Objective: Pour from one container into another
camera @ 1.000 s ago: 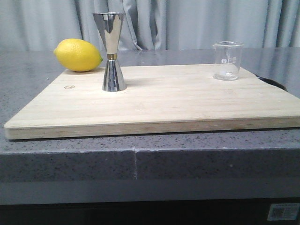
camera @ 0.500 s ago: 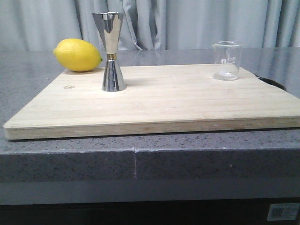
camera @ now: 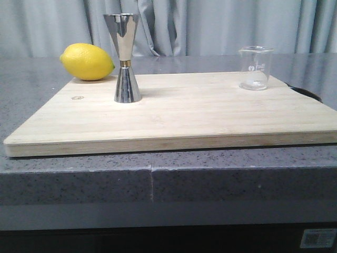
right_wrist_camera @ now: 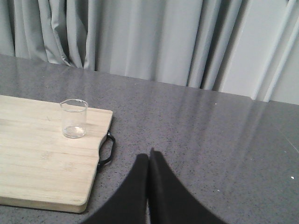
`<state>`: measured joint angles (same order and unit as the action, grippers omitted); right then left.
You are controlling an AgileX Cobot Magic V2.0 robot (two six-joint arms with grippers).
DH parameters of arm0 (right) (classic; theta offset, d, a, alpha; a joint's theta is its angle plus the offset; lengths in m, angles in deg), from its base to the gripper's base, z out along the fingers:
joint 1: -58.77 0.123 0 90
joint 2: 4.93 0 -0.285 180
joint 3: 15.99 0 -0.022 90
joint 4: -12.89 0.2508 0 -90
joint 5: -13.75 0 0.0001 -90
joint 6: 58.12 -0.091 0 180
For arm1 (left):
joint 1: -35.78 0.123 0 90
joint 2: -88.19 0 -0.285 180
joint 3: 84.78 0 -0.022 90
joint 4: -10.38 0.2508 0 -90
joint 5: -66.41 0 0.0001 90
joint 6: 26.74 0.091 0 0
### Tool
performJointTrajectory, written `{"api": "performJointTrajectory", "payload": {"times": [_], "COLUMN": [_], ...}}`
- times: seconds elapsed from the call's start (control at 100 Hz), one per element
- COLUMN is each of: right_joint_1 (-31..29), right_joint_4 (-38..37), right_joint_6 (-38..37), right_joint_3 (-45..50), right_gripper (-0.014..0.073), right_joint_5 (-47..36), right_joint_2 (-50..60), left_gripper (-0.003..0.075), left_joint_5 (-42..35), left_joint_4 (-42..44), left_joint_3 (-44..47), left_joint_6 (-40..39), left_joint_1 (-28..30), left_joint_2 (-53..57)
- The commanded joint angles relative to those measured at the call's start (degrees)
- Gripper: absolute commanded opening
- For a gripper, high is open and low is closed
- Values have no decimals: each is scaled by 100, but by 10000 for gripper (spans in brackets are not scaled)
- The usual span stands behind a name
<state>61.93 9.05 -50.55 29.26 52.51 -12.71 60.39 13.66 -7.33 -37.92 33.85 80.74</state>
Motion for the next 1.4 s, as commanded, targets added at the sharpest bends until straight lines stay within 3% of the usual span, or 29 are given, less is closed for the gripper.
{"api": "performJointTrajectory", "payload": {"times": [0.0, 0.84, 1.39], "right_joint_1": [-34, -34, -34], "right_joint_4": [-16, 91, 233], "right_joint_6": [-12, -12, -12], "right_joint_3": [-95, -95, 1260], "right_gripper": [-58, -58, -58], "right_joint_5": [-438, -659, -2465], "right_joint_2": [-92, -92, -92], "left_gripper": [-19, -19, -19], "left_joint_5": [-422, -422, -422], "left_joint_4": [-1, -1, -1], "left_joint_3": [160, 160, 160], "left_joint_6": [-56, -56, -56], "left_joint_1": [-45, -45, -45], "left_joint_2": [127, 127, 127]}}
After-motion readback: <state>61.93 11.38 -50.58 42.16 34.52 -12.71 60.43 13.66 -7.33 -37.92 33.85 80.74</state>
